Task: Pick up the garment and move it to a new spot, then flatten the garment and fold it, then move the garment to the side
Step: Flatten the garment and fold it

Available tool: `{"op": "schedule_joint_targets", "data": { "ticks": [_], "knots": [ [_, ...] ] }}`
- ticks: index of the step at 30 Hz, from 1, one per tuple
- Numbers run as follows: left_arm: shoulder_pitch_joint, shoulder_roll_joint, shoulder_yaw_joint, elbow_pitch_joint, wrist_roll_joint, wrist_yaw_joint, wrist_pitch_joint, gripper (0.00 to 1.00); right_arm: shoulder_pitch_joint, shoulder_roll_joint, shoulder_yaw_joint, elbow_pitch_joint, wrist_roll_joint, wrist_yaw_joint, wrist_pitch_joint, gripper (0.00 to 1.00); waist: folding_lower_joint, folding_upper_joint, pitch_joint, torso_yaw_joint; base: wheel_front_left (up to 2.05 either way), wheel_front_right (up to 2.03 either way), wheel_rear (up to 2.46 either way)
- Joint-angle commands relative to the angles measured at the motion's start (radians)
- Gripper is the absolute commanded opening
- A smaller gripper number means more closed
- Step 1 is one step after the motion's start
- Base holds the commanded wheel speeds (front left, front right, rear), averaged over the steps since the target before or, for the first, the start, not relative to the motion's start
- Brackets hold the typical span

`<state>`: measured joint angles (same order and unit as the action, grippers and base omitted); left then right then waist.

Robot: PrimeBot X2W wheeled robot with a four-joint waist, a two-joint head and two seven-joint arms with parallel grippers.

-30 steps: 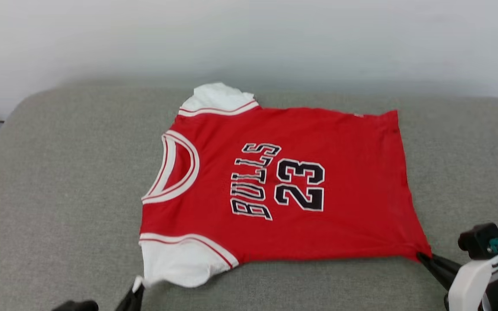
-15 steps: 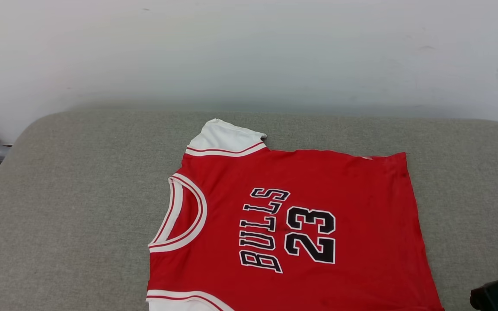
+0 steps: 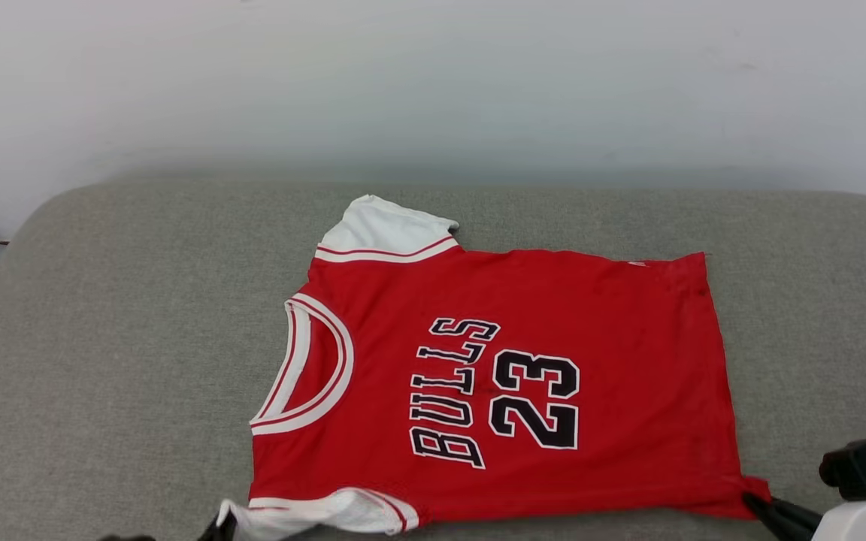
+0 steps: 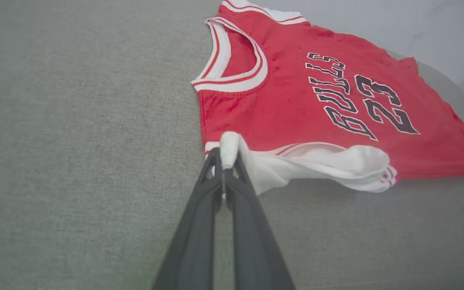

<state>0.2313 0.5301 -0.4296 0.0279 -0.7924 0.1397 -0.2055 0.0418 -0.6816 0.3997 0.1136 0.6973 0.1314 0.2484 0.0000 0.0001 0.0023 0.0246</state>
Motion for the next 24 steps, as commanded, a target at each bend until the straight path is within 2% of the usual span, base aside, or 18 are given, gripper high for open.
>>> {"op": "schedule_joint_targets", "data": {
  "ticks": [1, 8, 13, 24],
  "knots": [
    [-0.029, 0.009, 0.007, -0.007, 0.009, -0.002, -0.002, 0.0, -0.018, 0.003, -0.005, -0.006, 0.004, -0.001, 0.003, 0.0, 0.0, -0.0001, 0.008, -0.005, 0.0, 0.0, 0.0],
    [-0.185, 0.059, 0.014, -0.028, 0.044, -0.028, 0.054, 0.0, -0.064, 0.009, -0.024, -0.037, 0.024, -0.001, 0.02, 0.0, 0.0, -0.0001, 0.057, -0.027, 0.0, 0.0, 0.0],
    [-0.322, 0.08, 0.002, 0.005, 0.064, -0.067, 0.109, 0.0, -0.114, 0.018, -0.034, -0.037, 0.029, -0.001, 0.027, 0.0, 0.0, -0.0001, 0.109, -0.045, 0.0, 0.0, 0.0],
    [-0.614, 0.066, -0.037, 0.194, 0.095, -0.166, 0.193, 0.0, -0.235, 0.032, -0.025, 0.003, 0.028, -0.002, 0.045, 0.0, 0.0, -0.0001, 0.257, -0.073, 0.0, 0.0, 0.0]
  ]
}}
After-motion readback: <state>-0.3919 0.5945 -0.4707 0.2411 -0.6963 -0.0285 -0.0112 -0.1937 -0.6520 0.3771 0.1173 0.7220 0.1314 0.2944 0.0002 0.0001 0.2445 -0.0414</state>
